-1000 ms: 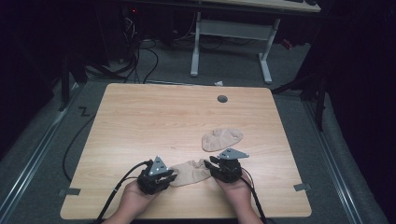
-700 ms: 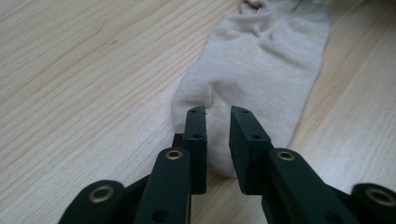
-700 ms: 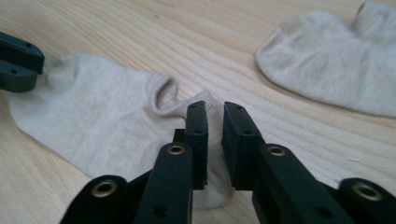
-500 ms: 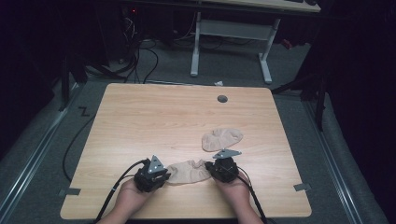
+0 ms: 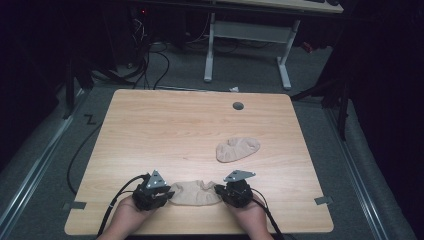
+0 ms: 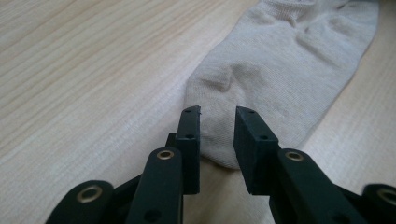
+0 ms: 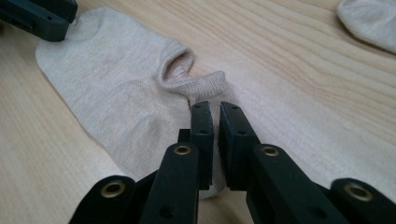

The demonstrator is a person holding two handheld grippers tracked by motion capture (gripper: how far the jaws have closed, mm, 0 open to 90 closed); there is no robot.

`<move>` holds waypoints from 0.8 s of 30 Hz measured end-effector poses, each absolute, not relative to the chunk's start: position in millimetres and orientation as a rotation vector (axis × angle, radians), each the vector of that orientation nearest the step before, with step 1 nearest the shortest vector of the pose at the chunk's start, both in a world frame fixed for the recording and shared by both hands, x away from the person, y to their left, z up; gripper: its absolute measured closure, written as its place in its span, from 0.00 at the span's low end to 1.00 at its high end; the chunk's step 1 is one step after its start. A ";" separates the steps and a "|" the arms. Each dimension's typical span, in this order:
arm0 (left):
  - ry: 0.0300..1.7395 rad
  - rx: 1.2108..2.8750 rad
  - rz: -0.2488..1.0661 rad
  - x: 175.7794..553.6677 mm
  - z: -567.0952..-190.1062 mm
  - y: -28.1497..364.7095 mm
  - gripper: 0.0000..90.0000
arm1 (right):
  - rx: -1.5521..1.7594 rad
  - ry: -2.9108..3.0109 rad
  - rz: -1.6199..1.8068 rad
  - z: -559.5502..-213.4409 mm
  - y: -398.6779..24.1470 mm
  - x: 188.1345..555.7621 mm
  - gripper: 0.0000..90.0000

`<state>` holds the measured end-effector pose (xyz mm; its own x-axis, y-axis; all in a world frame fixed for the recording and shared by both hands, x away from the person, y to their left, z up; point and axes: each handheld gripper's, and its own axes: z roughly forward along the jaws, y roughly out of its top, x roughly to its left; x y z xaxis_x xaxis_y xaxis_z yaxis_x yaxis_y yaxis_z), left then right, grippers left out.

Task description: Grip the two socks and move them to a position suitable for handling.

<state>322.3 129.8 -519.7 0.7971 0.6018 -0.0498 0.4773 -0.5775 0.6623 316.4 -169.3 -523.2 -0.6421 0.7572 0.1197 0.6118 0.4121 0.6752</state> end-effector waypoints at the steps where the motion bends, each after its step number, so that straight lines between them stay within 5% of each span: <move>1: 0.787 2.300 0.236 320.8 -519.5 129.7 0.80 | 1.203 2.463 1.048 -523.3 -169.9 314.6 0.94; 16: 0.765 2.306 0.247 319.5 -519.7 124.2 0.78 | 1.199 2.467 1.045 -523.1 -172.3 311.0 0.94; 24: 0.791 2.151 0.331 321.1 -503.5 136.0 0.67 | 1.197 2.362 1.124 -513.1 -182.1 311.7 0.78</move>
